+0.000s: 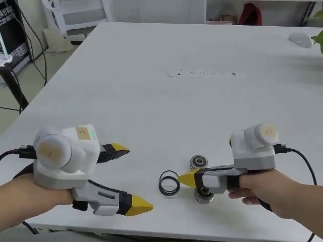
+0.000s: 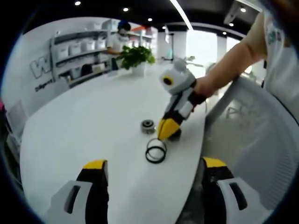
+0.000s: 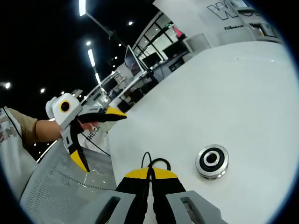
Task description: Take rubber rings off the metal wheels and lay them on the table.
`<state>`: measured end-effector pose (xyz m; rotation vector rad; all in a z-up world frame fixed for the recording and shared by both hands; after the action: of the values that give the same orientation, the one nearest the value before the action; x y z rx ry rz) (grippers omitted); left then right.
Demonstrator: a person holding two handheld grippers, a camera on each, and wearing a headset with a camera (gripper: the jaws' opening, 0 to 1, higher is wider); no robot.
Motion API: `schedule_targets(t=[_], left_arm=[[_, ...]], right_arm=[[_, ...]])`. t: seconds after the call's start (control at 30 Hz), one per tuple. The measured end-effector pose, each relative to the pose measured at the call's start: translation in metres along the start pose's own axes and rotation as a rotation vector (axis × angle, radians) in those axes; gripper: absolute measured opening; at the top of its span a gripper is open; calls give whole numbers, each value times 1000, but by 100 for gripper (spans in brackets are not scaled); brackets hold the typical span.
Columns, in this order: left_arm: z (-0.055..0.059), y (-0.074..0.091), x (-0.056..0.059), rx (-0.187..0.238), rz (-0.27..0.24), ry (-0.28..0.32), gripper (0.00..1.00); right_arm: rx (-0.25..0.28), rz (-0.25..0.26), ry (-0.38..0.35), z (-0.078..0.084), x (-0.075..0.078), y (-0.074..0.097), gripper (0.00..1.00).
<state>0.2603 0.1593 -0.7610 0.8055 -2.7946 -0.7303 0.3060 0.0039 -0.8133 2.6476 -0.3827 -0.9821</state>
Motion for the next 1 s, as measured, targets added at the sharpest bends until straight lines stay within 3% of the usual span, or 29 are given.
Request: schedule_targets(t=[1.0], left_arm=[[6,1,-4,-10,-9,12,83]], right_arm=[[-26,32,-1,4,9,-5,0]])
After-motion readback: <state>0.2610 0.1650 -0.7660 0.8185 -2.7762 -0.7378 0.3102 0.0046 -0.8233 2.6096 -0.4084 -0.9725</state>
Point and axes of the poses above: the centre of the closed fingertips' face, and the gripper's own axes: y roughly backward along the fingers, x roughly to its right, z roughly out of its underside, the point moved 6 cm from there along y, roughly backward along the fingers, and after that the axes turned 5 degrees about x, right-handed, at the moved point
